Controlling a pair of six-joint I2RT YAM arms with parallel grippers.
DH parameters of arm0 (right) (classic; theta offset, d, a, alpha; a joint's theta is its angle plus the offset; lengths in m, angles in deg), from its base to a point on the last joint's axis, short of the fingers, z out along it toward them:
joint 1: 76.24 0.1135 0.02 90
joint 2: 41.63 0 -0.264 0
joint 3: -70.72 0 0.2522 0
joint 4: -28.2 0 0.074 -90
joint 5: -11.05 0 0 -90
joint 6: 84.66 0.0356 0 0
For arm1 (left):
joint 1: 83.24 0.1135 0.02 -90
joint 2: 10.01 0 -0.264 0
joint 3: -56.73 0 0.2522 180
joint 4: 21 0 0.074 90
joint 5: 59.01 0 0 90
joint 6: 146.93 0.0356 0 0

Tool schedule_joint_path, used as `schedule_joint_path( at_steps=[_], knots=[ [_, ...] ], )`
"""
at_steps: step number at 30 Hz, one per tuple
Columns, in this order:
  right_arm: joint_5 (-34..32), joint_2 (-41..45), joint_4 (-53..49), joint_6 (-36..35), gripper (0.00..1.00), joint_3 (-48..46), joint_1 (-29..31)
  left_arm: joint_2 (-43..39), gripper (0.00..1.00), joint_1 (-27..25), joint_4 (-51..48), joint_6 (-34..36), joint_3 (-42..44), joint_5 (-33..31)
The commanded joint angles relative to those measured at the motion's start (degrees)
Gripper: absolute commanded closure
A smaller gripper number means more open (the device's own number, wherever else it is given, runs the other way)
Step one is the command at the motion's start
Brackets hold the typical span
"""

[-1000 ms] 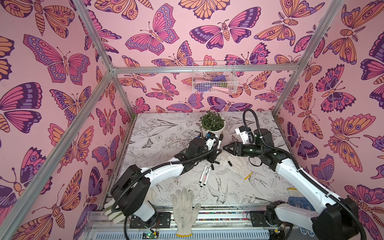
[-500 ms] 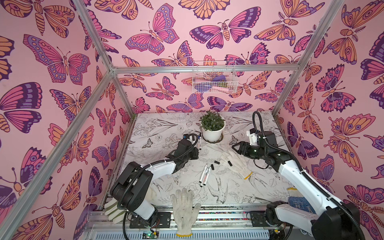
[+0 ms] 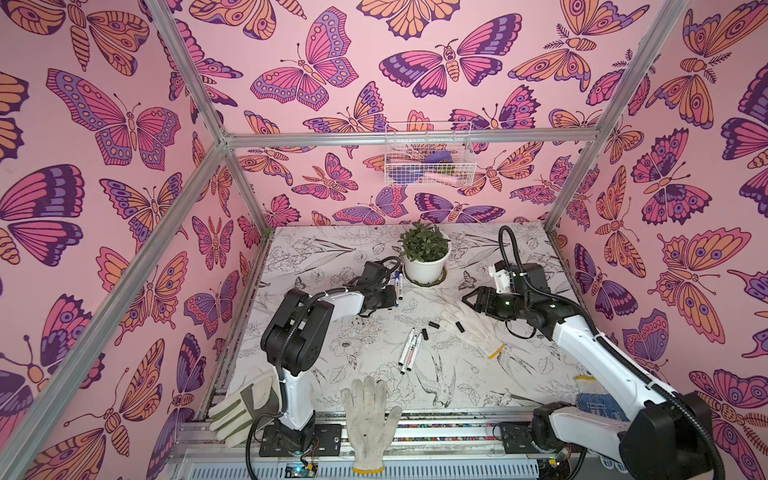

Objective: Insert the pens into the pen caps

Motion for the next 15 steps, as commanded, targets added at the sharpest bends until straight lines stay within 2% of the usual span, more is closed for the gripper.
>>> schedule_joint_path(
  at_steps=[1, 4, 5, 10, 12, 15],
  knots=[
    [1.41, 0.2, -1.38, -1.86, 0.39, 0.5, -0.19, -0.36, 0.77, -0.92, -2.41, 1.22, -1.57, 1.96],
    [2.33, -0.01, -0.94, -1.69, 0.4, 0.33, -0.15, -2.03, 0.43, -1.36, -2.3, 1.31, -1.5, 1.29],
    [2.48, -0.09, -0.69, -1.75, 0.41, 0.23, -0.19, -2.65, 0.37, -1.46, -2.35, 1.42, -1.41, 1.07],
    [2.81, -0.22, -0.51, -1.75, 0.41, 0.05, -0.15, -7.29, 0.31, -3.0, -2.13, 3.28, 1.07, -1.18],
    [2.44, -0.17, -1.0, -2.32, 0.41, 0.14, -0.19, -9.84, 0.31, -5.05, -1.96, 8.06, 2.96, -0.69],
    [1.46, -0.24, -1.81, -3.11, 0.41, 0.05, -0.19, -13.57, 0.31, -9.85, -3.36, 17.26, 6.75, 3.56]
  ],
)
